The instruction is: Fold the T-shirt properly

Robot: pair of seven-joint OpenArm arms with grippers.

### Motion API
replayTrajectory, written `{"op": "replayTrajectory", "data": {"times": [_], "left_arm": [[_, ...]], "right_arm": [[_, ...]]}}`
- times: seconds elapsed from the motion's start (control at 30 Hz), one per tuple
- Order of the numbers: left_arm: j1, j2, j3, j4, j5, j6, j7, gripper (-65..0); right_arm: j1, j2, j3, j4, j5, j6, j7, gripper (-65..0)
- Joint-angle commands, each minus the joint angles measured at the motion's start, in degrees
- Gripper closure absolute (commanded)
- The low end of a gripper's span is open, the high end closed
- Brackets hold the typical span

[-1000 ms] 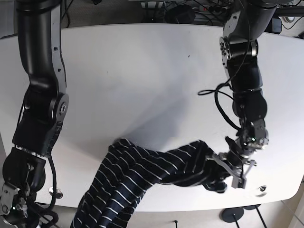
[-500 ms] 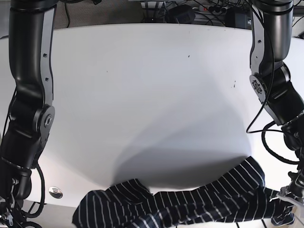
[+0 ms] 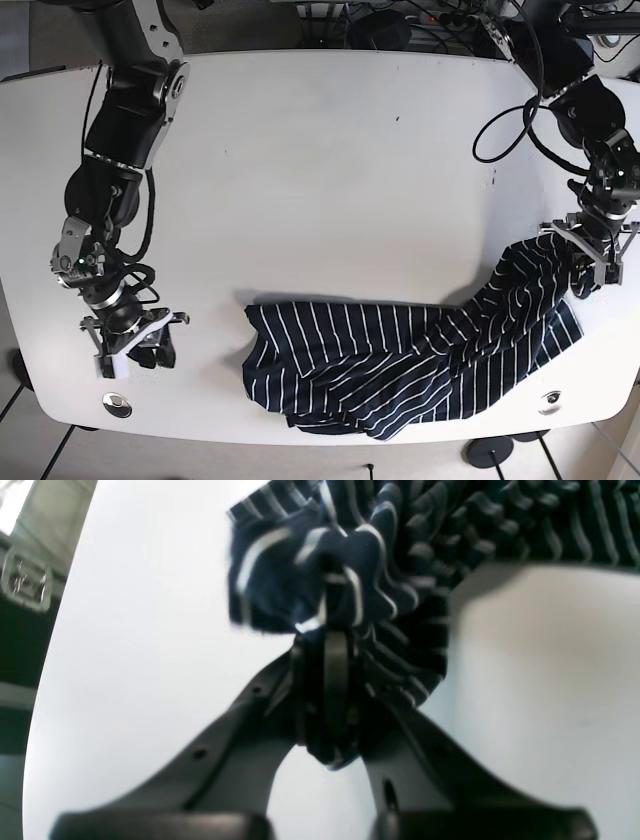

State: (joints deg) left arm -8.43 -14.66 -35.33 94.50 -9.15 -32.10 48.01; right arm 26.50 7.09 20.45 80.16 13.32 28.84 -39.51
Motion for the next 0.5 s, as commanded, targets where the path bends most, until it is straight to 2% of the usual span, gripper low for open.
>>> {"op": "replayTrajectory", "data": {"times": [0.03,0.1,0.2,0.27,0.5], "left_arm": [[1.0,-0.9,-1.2,1.8,-1.2,-0.2,-1.9,0.0],[2.7,-1.0,-3.2,1.8,-1.2,-1.4,-2.0,0.0],[2.8,-1.0,-6.6,1.6,-0.8,-5.7,-1.7,0.0],[2.8,-1.1,-7.7,1.5,-0.7,-7.0,-1.7,0.0],[4.7,-1.2,-7.7,1.5,-0.9,-7.1,-1.9,0.0]], "right_arm": [[2.5,-0.5,-3.0,-2.6,0.9,0.3,2.3,-37.3],[2.6,-1.0,-7.6,-8.4,1.4,0.21,5.5,-51.4],[3.8,-1.2,-11.4,-19.3,1.4,0.13,13.0,-60.4],[5.7,-2.3,-11.7,-29.3,0.8,-0.05,19.7,-60.6],[10.1,-1.8,-11.9,-51.9,0.7,-0.05,37.3,-60.6]]}}
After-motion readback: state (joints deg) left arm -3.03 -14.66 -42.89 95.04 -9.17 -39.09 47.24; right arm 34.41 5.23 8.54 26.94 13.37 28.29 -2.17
